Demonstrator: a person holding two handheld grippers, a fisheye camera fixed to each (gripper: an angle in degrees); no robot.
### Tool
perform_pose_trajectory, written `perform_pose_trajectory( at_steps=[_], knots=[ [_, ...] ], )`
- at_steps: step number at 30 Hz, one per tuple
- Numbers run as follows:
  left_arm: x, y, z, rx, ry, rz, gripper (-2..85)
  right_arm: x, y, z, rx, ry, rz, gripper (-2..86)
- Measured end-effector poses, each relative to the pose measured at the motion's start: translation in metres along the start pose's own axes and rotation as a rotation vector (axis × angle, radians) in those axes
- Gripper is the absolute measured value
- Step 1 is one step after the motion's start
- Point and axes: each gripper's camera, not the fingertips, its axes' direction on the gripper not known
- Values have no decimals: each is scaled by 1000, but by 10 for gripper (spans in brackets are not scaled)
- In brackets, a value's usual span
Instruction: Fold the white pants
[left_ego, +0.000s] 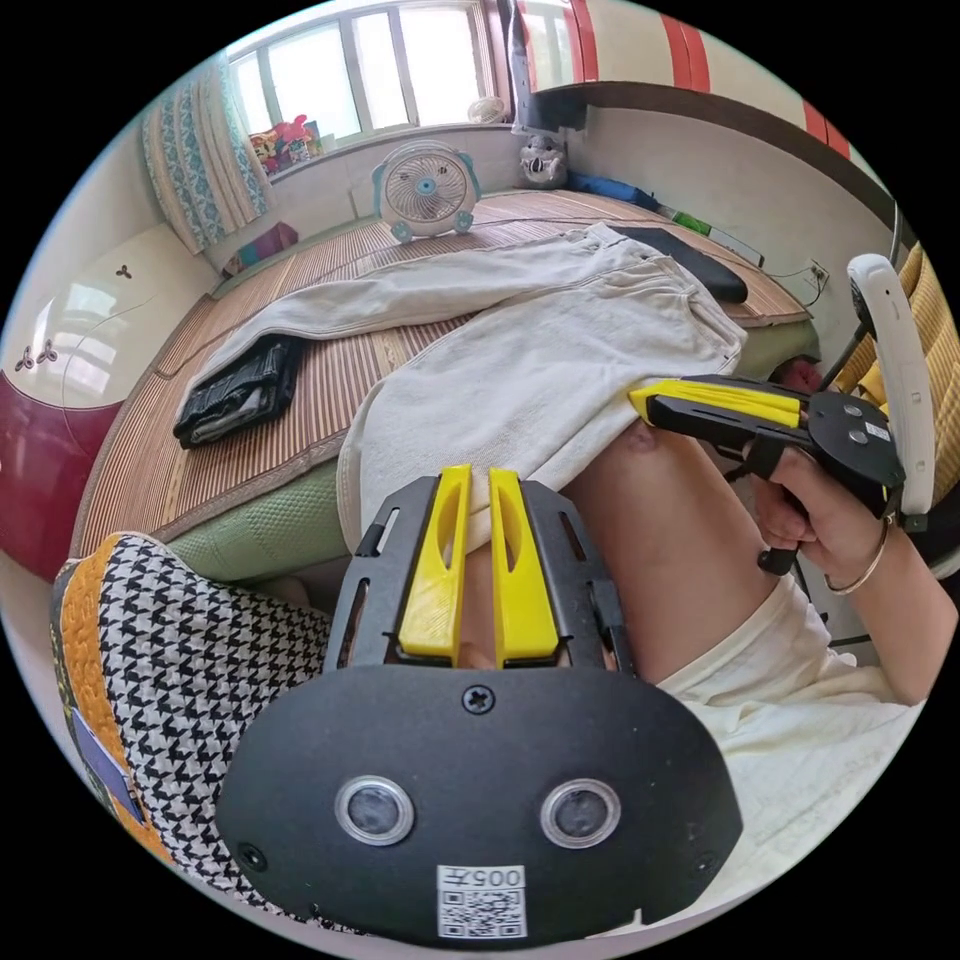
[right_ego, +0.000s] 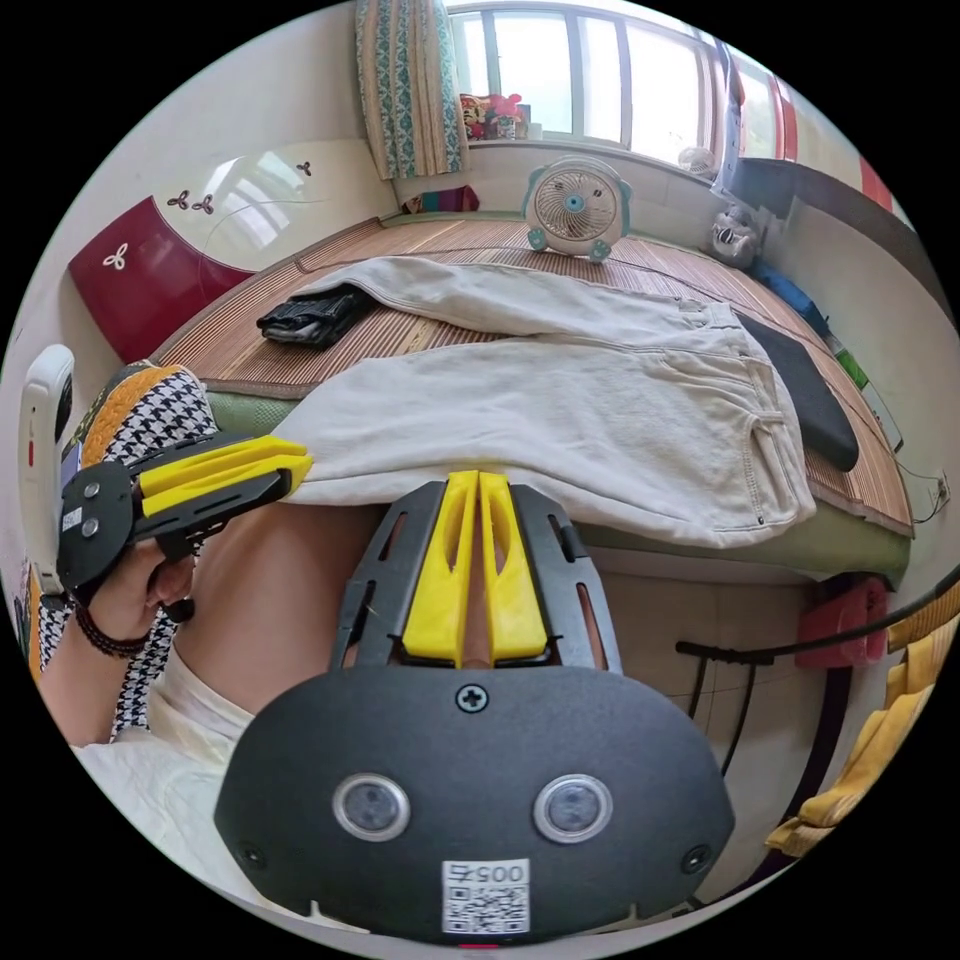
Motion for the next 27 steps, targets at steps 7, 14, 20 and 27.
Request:
perform_pose_trajectory(
  at_steps=[7,14,20,27],
  knots=[
    [-2,6,-4,16,37,-1,50,9,6,7,4,-10,12,-9],
    [-17,13,4,25,112,-112,56,23,7,16,-20,-52,53,-9],
    [-38,17,17,23,189,-144,55,29,14,27,-12,-38,16,-9],
    [-46,24,22,32,200,-141,54,40,13,41,-43,-70,-2,-9]
  ],
)
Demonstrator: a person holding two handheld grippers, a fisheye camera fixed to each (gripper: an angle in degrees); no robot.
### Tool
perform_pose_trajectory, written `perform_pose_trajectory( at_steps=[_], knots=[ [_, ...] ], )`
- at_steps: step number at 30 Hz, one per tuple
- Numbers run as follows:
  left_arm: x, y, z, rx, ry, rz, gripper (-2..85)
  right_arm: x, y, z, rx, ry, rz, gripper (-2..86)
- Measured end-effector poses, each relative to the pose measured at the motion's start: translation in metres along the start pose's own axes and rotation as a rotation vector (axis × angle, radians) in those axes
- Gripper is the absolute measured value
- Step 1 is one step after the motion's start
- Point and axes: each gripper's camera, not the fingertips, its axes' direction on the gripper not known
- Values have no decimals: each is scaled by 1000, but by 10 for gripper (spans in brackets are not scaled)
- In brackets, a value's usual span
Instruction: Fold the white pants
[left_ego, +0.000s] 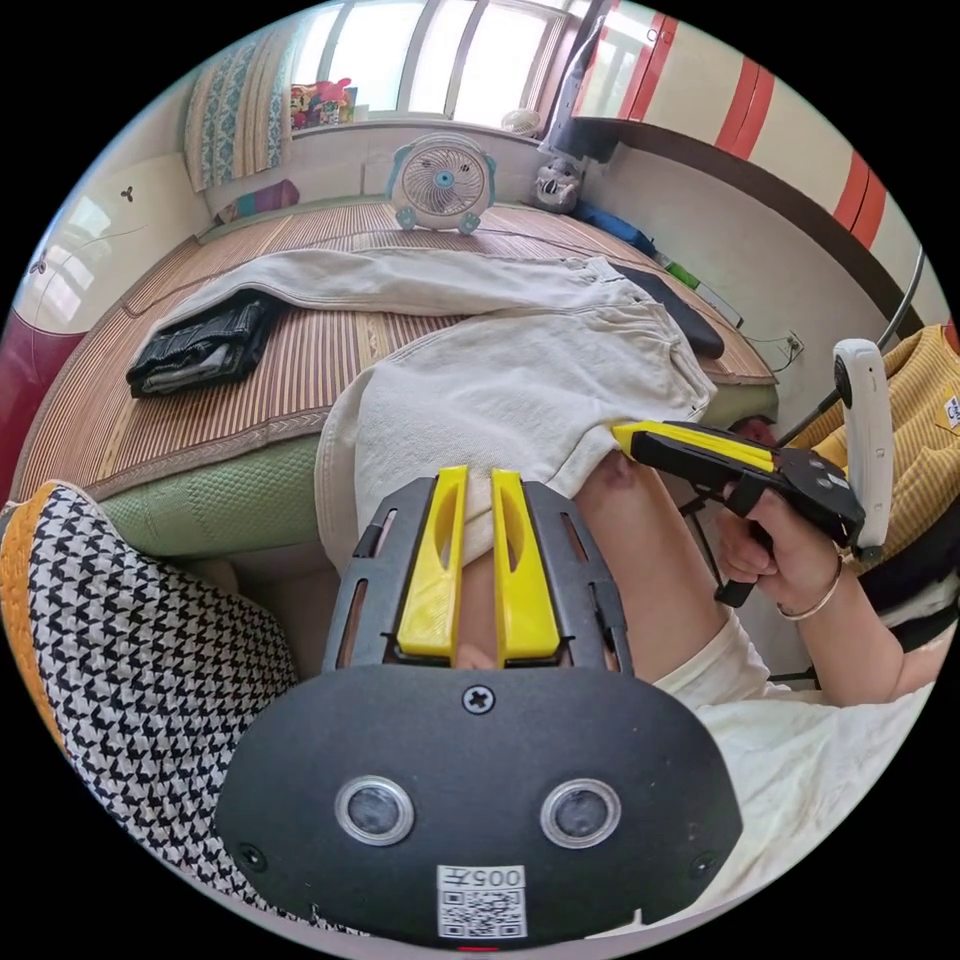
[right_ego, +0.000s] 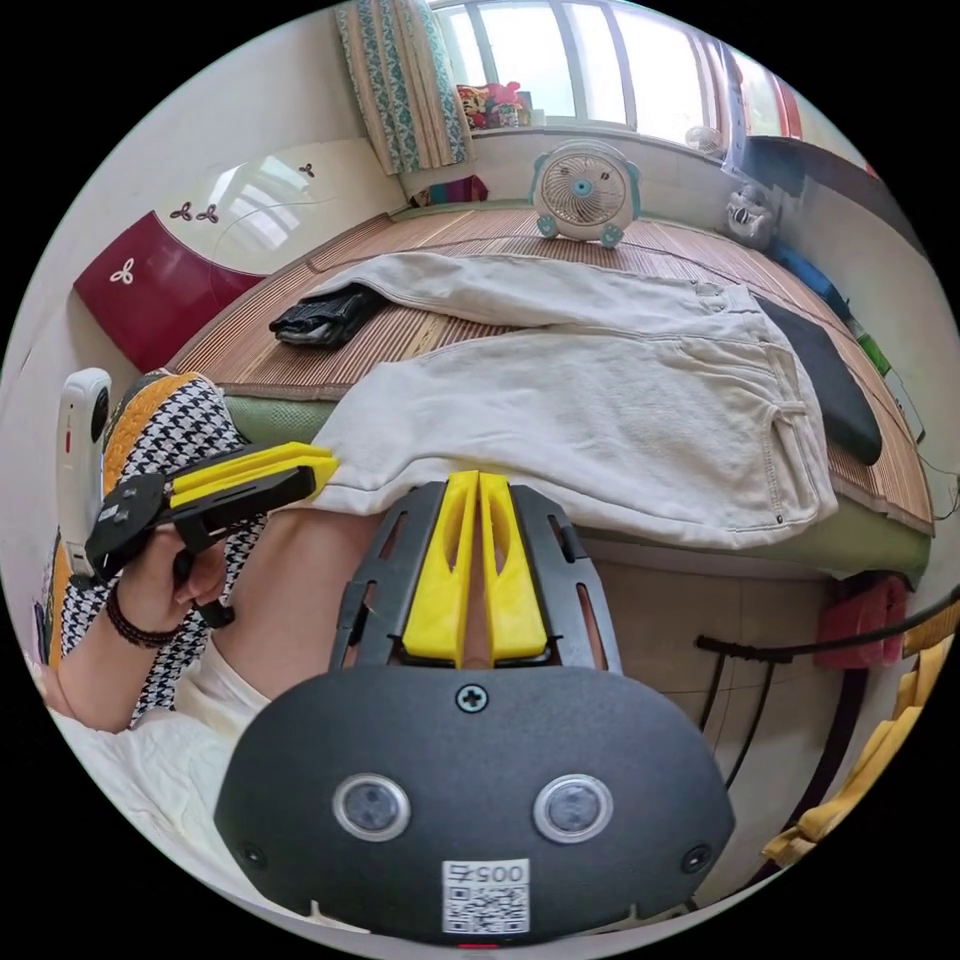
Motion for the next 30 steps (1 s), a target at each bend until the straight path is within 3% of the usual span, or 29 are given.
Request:
perform_pose_trajectory(
  at_steps=[10,17,25,30],
  knots=[
    [6,16,-36,136,5,114,103,60,32,-4,16,-204,63,14],
    [18,23,-21,50,-40,267,127,89,80,-16,47,-151,100,52],
    [19,21,-2,27,-55,232,117,93,97,1,70,-72,112,60],
    [30,25,2,28,-144,273,115,112,110,16,127,9,231,75]
  ],
)
